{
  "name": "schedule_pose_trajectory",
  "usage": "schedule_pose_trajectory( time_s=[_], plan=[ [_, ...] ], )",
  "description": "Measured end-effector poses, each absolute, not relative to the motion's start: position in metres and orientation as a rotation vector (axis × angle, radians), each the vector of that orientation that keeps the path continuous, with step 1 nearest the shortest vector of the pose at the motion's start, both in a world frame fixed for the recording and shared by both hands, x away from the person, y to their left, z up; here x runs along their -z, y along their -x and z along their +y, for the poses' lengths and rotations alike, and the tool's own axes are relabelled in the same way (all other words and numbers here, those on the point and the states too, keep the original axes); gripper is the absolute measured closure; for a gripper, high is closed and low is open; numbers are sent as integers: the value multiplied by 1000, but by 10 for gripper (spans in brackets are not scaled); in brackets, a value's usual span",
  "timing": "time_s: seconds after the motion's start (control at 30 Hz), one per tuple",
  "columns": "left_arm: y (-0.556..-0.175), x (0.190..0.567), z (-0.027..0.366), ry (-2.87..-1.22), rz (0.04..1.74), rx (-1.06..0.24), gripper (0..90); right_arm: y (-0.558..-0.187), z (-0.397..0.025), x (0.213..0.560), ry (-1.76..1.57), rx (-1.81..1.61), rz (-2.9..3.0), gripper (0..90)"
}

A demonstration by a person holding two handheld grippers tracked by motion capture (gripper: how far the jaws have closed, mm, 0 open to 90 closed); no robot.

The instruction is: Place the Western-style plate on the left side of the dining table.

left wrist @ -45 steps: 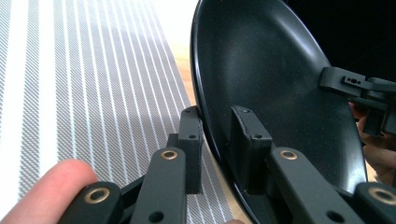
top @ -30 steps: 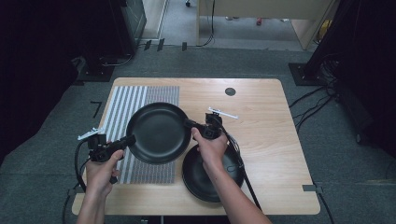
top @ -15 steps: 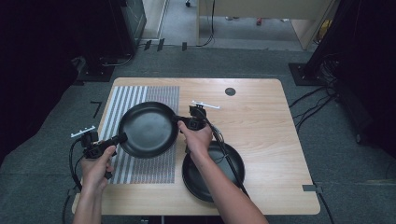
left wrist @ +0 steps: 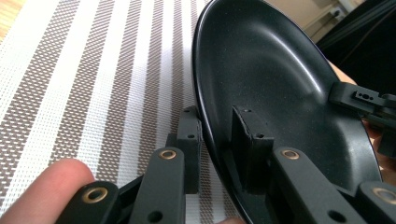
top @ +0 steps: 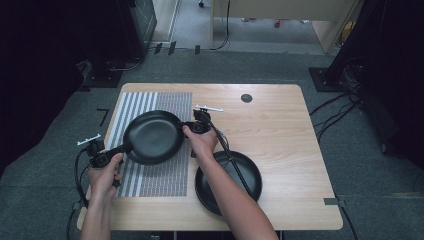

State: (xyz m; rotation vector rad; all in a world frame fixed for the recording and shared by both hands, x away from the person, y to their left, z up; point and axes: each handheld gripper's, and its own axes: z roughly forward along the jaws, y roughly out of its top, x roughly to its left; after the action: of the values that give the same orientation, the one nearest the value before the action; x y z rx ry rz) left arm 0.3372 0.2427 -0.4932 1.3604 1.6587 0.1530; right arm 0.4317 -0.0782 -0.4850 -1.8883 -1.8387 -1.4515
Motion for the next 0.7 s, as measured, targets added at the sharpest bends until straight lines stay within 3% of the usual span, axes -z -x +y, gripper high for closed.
schedule_pose_trajectory(
  time_s=[0.7],
  plan=[
    [-350, 514, 246, -1337, 1763, -150, 722, -465, -58, 512, 1908, 1402, -1893, 831]
  ],
)
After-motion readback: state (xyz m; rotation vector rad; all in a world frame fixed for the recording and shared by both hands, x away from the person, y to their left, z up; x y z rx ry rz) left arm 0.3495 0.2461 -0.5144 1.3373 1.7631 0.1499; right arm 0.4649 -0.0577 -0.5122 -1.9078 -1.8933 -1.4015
